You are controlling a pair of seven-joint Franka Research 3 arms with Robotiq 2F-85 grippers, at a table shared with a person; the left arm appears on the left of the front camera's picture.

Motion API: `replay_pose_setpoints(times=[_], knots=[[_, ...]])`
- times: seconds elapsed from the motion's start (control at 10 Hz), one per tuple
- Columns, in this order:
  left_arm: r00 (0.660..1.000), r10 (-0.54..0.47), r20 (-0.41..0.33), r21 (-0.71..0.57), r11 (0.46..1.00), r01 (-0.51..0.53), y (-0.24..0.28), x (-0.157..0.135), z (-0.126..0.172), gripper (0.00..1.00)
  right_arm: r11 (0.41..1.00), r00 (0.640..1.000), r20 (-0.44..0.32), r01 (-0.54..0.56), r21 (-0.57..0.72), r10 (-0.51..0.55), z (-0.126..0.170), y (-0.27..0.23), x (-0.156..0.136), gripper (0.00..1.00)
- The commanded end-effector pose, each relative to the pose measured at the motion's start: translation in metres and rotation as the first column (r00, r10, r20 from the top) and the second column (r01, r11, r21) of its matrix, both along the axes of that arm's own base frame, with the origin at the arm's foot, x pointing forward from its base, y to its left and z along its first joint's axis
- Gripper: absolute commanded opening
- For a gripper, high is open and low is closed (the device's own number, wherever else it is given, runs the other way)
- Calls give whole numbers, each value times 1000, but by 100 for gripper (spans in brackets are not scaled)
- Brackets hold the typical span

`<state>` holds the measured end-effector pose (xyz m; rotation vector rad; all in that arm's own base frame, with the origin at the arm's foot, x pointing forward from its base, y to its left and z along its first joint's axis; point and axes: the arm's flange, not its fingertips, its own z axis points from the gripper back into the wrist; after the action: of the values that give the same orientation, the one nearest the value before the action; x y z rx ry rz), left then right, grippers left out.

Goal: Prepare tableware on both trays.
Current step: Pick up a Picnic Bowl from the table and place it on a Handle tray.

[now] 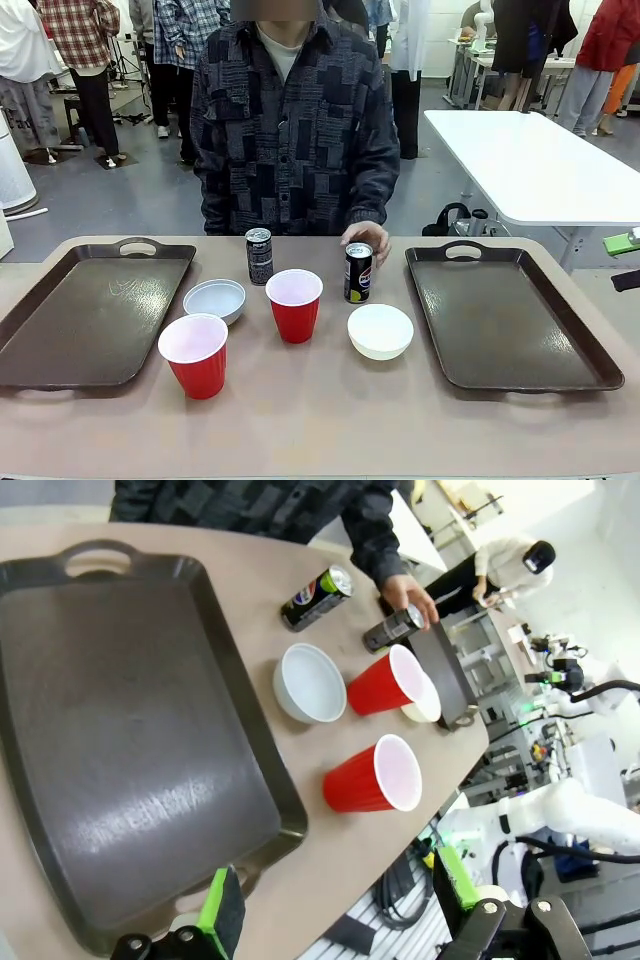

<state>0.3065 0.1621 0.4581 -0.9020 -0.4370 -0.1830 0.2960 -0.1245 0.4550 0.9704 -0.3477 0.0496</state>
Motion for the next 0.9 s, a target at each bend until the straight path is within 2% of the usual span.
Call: replay_pose_setpoints(times=[0.0,0.3,0.4,0.5,0.7,0.8], knots=[[1000,-4,-2,-7,1000,4,0,0,0,100,1000,1000,5,-4,11,4,0,0,0,100],[1000,0,0,0,1000,0,0,0,0,100,1000,1000,5,-4,11,4,0,0,0,100],[1000,-2,-7,87,996,3,-17,6,0,100,1000,1000,5,-4,11,4,0,0,0,100],[999,-33,-31,242,970,39,-52,9,5,100,1000,1000,5,-4,11,4,0,0,0,100],[995,-100,-4,432,897,92,-115,25,26,100,1000,1000,5,-4,11,4,0,0,0,100],[992,-119,-31,504,856,118,-149,36,35,100,1000,1000,5,-4,11,4,0,0,0,100]])
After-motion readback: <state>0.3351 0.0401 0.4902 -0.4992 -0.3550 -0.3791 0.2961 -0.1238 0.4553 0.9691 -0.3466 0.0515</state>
